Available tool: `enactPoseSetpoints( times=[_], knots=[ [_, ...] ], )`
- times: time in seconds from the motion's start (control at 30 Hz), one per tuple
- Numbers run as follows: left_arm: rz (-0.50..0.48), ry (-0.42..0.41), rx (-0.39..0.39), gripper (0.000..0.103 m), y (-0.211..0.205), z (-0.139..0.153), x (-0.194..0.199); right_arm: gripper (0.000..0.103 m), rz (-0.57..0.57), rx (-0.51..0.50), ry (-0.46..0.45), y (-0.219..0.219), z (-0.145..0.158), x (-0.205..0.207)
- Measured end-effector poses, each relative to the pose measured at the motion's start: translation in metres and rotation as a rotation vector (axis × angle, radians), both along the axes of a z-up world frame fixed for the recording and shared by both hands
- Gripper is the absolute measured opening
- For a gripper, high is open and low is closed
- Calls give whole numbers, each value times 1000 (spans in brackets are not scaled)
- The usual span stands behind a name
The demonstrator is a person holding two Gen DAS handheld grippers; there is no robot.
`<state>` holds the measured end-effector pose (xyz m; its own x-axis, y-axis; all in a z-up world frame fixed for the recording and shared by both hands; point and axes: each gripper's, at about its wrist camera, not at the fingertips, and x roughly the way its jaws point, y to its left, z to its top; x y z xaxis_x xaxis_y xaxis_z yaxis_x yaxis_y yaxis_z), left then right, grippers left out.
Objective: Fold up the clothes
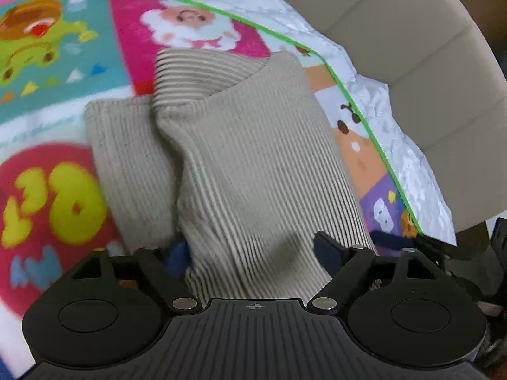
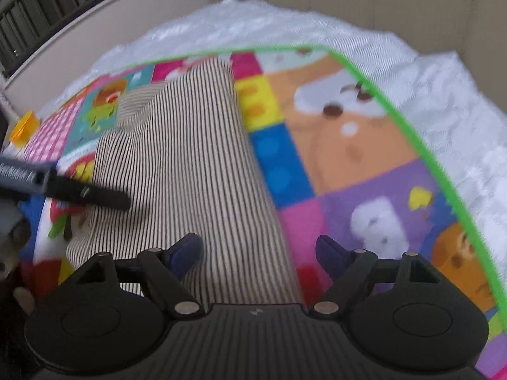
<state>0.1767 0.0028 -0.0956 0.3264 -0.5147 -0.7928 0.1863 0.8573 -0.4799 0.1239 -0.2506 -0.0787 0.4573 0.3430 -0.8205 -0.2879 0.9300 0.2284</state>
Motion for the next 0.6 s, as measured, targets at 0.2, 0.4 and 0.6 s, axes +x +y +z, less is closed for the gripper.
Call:
enactPoseSetpoints(
  times=[0.2,0.4,0.6],
  knots=[
    [-25,-67,23,66,-17,-1,25,78,18,11,61,11,0,-17],
    [-27,-107,82,67,-19,5,27,79,91,-26,46,35,7,-37],
    [-67,-143,212,73,-1,16,-2,79,29,-34,-39,17,27,-24]
  ],
)
